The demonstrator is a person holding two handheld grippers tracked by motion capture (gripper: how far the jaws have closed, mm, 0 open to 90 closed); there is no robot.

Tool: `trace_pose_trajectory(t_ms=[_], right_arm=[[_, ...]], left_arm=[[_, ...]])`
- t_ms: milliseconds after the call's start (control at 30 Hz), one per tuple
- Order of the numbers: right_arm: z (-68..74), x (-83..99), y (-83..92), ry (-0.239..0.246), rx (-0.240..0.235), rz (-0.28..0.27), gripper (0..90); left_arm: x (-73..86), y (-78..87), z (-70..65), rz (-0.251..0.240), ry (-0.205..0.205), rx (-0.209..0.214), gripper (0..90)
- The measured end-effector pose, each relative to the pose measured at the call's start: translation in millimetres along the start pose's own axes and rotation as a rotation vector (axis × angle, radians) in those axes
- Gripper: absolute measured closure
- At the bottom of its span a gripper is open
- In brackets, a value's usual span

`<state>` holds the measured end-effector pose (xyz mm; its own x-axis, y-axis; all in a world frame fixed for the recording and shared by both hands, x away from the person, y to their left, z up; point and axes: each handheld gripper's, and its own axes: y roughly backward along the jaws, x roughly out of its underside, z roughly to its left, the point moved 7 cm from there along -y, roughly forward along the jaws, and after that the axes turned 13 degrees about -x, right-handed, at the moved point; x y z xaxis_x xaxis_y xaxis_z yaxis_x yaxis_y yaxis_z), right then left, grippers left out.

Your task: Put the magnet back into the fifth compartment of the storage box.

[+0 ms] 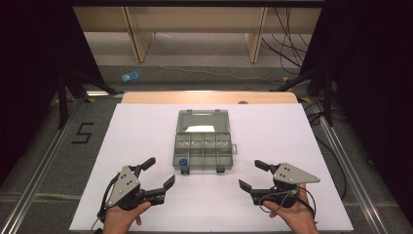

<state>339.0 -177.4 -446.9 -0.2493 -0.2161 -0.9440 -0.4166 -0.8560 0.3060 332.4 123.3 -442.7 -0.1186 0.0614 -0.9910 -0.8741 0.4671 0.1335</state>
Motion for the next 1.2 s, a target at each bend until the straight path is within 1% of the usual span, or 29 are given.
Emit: trace_pose_trajectory(t_ms=[67, 100, 167, 233, 267, 333, 400, 433, 467, 500, 567, 667, 700, 733, 767, 800, 867, 967, 1033, 1067, 1133, 1200], right_arm=[[-0.3, 0.7, 1.7, 0.001, 0.009, 0.005, 17.6], [0.9, 0.7, 1.4, -0.008, 0.0, -0.001, 17.7], [0.7, 0.7, 1.5, -0.011, 0.0, -0.008, 17.6], [-0.1, 0.7, 1.0, -0.004, 0.002, -0.012, 17.7], [-1.4, 1.1, 2.5, 0.006, 0.015, 0.001, 17.7], [-2.5, 0.5, 1.7, 0.018, 0.023, -0.009, 17.7], [-2.4, 0.9, 2.0, 0.022, 0.021, 0.004, 17.7], [-2.0, 0.7, 1.3, 0.023, 0.02, -0.002, 17.7], [-1.3, 1.3, 1.3, 0.015, 0.018, 0.005, 17.7], [0.1, 2.4, 1.4, 0.002, 0.005, 0.019, 17.7], [-1.8, 1.4, 1.2, 0.023, 0.018, 0.008, 17.7], [-2.2, 1.5, 1.4, 0.023, 0.022, 0.007, 17.7], [-1.8, 1.9, 1.6, 0.016, 0.019, 0.012, 17.7], [-2.3, 1.3, 1.8, 0.022, 0.022, 0.009, 17.7], [-1.6, 1.0, 1.2, 0.017, 0.02, 0.0, 17.7], [-0.6, 1.1, 0.9, 0.012, 0.01, 0.002, 17.8], [-0.8, 1.4, 1.8, 0.009, 0.018, 0.008, 17.8], [0.1, 2.2, 1.6, 0.005, 0.001, 0.021, 17.8], [0.0, 2.2, 1.5, 0.003, 0.007, 0.019, 17.8], [-1.6, 1.4, 1.6, 0.02, 0.017, 0.012, 17.8], [0.1, 2.2, 1.8, 0.003, 0.003, 0.022, 17.8], [0.1, 2.1, 1.4, 0.007, 0.0, 0.02, 17.8]], left_arm=[[-0.1, -0.1, -0.1, -0.002, -0.001, 0.001, 16.3], [-0.1, -0.2, 0.0, -0.002, -0.005, 0.002, 16.3], [-0.1, -0.2, -0.1, -0.001, -0.006, 0.002, 16.3], [-0.1, -0.2, -0.1, -0.001, -0.006, 0.002, 16.3], [-0.1, -0.2, -0.1, -0.001, -0.006, 0.002, 16.3], [0.0, -0.3, 0.0, -0.001, -0.005, 0.002, 16.3], [0.3, -0.3, -0.2, 0.001, -0.002, 0.002, 16.3], [0.3, -0.3, -0.2, 0.001, -0.001, 0.002, 16.3], [0.3, -0.4, -0.2, 0.001, -0.001, 0.001, 16.3], [0.2, -0.4, -0.2, 0.001, -0.002, 0.002, 16.3], [0.3, -0.4, -0.2, 0.002, -0.001, 0.001, 16.3], [0.4, -0.4, -0.1, 0.002, -0.001, 0.001, 16.3], [0.4, -0.3, -0.1, 0.002, -0.001, 0.002, 16.3], [0.2, -0.3, -0.1, 0.001, -0.002, 0.002, 16.3], [0.0, -0.3, 0.0, -0.001, -0.005, 0.002, 16.3], [0.0, -0.3, 0.0, -0.001, -0.005, 0.002, 16.3], [0.1, -0.3, -0.1, 0.0, -0.005, 0.002, 16.3], [-0.2, -0.3, 0.0, -0.002, -0.004, 0.002, 16.3], [0.2, -0.3, 0.0, 0.001, 0.0, 0.002, 16.3], [0.2, -0.3, 0.0, 0.0, -0.001, 0.002, 16.3], [-0.1, -0.3, 0.0, -0.001, -0.005, 0.002, 16.4], [0.2, -0.4, -0.1, 0.001, -0.005, 0.002, 16.3]])
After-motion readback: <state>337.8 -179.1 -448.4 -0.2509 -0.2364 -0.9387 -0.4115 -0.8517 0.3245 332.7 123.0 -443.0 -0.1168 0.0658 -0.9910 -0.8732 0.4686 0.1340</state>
